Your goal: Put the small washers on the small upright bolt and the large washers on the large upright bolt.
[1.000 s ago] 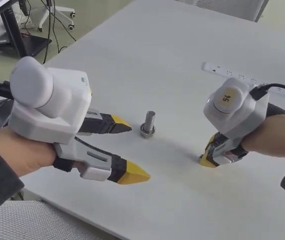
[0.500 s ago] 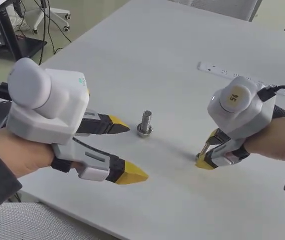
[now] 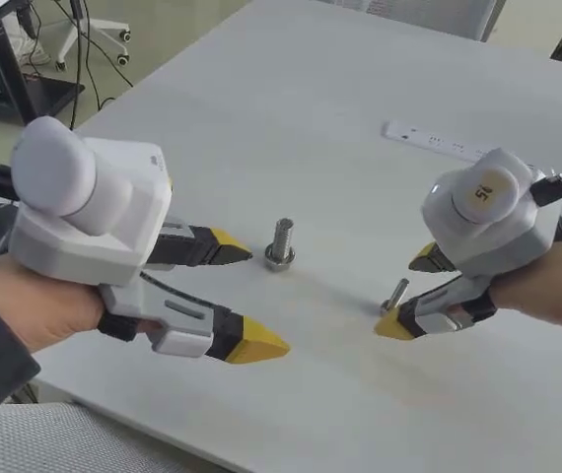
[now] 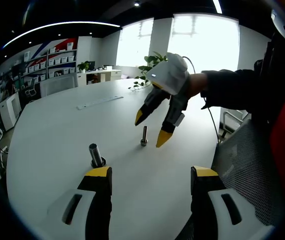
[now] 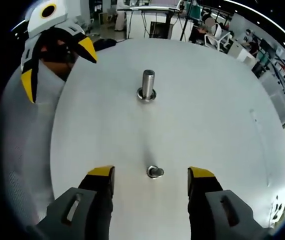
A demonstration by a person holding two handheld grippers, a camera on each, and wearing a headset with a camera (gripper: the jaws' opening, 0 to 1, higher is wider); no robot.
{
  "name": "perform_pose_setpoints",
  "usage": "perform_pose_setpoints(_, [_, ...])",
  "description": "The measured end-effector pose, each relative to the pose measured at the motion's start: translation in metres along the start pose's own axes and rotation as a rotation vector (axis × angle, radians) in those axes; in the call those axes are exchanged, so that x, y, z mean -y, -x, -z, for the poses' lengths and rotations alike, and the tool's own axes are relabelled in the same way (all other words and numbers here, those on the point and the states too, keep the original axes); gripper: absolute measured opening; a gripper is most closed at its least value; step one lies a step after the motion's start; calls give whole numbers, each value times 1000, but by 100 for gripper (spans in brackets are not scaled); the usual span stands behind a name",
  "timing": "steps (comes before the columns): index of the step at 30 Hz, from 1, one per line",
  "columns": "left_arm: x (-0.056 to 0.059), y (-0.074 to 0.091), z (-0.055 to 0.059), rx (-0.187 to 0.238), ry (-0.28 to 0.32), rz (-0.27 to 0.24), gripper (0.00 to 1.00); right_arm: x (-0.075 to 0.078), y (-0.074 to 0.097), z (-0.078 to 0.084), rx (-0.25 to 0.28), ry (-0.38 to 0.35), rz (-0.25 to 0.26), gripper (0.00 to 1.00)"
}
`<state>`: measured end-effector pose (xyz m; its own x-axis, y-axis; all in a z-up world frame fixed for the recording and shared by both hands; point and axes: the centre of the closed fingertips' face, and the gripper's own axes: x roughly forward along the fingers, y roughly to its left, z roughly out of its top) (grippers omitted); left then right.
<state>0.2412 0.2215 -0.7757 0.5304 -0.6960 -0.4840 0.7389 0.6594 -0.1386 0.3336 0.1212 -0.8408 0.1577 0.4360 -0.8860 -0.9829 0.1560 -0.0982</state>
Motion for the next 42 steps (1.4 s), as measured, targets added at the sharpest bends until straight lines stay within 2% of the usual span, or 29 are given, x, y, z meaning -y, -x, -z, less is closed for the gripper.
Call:
perform_pose_setpoints(15, [1, -1, -1, 1, -4, 5, 63, 0, 11, -2, 98, -52, 75, 84])
perform_pose_setpoints(24, [2, 0, -4, 9, -6, 9, 63, 6, 25, -9, 189, -110, 146, 97])
perform_pose_setpoints(30, [-2, 3, -6, 20, -5, 0, 64, 0, 34, -12, 240, -143, 163, 100])
perform_pose_setpoints(42, [-9, 8, -7, 32, 3, -17, 64, -21, 56, -5, 289, -177, 190, 100])
